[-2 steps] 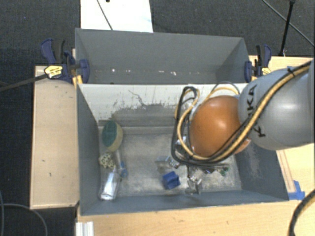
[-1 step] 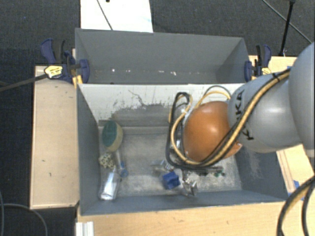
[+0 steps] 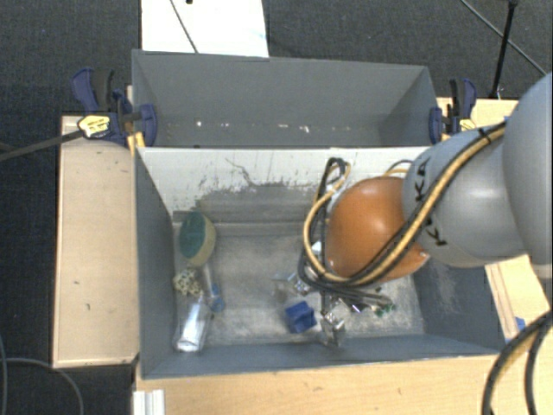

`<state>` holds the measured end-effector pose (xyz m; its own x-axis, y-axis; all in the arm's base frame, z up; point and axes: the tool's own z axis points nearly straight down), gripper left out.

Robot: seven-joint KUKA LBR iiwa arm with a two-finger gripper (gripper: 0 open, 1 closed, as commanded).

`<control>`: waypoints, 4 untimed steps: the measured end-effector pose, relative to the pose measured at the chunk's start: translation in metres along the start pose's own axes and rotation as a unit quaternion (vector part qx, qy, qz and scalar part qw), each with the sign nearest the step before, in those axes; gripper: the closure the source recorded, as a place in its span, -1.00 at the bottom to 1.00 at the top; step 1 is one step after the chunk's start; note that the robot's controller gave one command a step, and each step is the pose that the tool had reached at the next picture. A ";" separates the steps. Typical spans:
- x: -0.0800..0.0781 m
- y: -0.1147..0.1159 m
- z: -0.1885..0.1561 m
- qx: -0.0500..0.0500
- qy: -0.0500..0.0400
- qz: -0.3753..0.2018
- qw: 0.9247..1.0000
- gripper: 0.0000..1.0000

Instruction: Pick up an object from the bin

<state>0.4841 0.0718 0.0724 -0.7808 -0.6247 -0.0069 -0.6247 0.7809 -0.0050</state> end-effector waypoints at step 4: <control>-0.001 0.001 -0.072 -0.001 0.000 0.006 1.000 1.00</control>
Offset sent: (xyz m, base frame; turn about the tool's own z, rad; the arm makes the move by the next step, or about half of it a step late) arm 0.0000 0.0000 0.0000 0.0000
